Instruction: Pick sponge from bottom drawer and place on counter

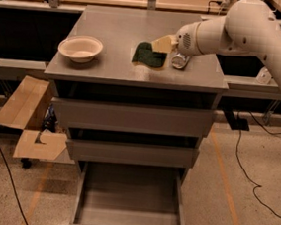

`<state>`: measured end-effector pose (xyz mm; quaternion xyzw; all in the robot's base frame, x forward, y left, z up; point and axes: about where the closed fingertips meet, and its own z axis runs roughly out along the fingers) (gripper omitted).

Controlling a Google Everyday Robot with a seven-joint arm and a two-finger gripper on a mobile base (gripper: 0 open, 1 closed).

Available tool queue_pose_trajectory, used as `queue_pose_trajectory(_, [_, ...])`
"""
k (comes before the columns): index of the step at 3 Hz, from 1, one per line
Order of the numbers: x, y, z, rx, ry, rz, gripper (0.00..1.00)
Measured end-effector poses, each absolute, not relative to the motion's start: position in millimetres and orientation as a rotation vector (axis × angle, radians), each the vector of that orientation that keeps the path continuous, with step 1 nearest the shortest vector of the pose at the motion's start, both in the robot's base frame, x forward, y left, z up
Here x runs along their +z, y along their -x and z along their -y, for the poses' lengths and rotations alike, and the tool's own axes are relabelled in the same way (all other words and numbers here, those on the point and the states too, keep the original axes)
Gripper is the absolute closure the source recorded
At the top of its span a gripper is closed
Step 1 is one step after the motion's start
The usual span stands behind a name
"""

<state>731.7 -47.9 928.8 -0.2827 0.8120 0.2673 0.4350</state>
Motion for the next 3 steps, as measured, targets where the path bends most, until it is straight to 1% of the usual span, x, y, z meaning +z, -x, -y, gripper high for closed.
queue_pose_trajectory(1, [922.2, -763.6, 22.8, 0.704, 0.602, -1.981, 0.51])
queue_pose_trajectory(2, [918.5, -780.9, 16.0, 0.73, 0.609, -1.949, 0.28])
queue_pose_trajectory(3, [917.7, -781.8, 14.2, 0.732, 0.611, -1.948, 0.05])
